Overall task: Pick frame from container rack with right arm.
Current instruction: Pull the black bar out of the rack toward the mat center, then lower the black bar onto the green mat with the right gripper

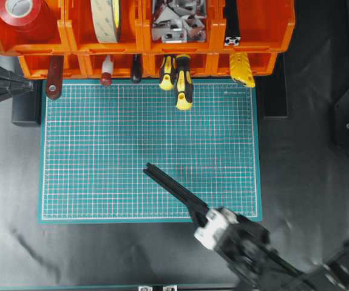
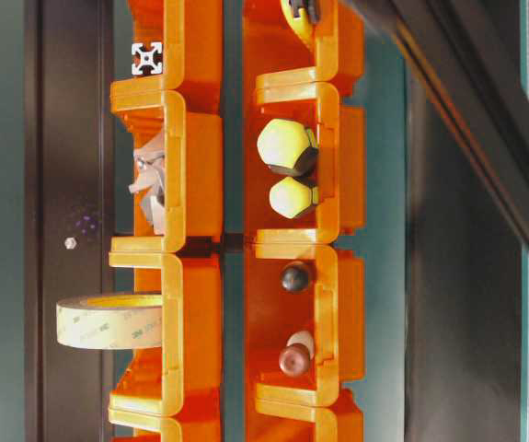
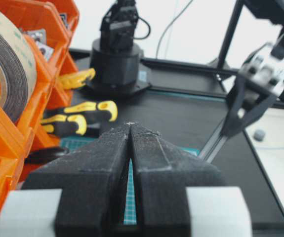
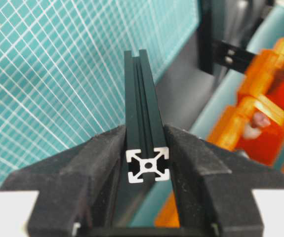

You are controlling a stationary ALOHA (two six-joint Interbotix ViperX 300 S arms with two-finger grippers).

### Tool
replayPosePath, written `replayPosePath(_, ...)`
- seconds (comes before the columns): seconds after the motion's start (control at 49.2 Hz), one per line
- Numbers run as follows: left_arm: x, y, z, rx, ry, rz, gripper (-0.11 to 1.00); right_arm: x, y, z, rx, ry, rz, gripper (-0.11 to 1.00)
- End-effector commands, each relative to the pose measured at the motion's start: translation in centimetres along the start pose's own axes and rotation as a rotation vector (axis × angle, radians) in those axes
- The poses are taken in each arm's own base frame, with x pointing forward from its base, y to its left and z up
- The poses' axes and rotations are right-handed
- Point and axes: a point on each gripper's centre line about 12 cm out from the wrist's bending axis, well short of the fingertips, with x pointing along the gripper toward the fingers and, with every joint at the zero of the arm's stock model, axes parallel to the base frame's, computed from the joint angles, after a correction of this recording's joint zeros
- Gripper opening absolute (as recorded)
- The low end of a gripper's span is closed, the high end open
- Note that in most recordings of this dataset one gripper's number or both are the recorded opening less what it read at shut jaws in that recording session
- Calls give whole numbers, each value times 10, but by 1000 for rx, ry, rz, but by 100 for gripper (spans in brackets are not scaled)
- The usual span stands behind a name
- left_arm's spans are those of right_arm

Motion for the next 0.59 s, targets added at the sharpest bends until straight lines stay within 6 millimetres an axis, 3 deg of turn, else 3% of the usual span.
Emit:
replayPosePath(0.0, 2, -1, 4, 2, -9, -2, 0, 11, -9, -1, 23, -29, 2, 27)
replayPosePath(0.264, 3, 0, 3, 2, -2, 1, 0, 54, -24, -12, 51, -10, 11, 27)
replayPosePath(0.57, 3, 0, 2, 2, 0, 1, 0, 78, -32, -21, 60, 1, 5, 27)
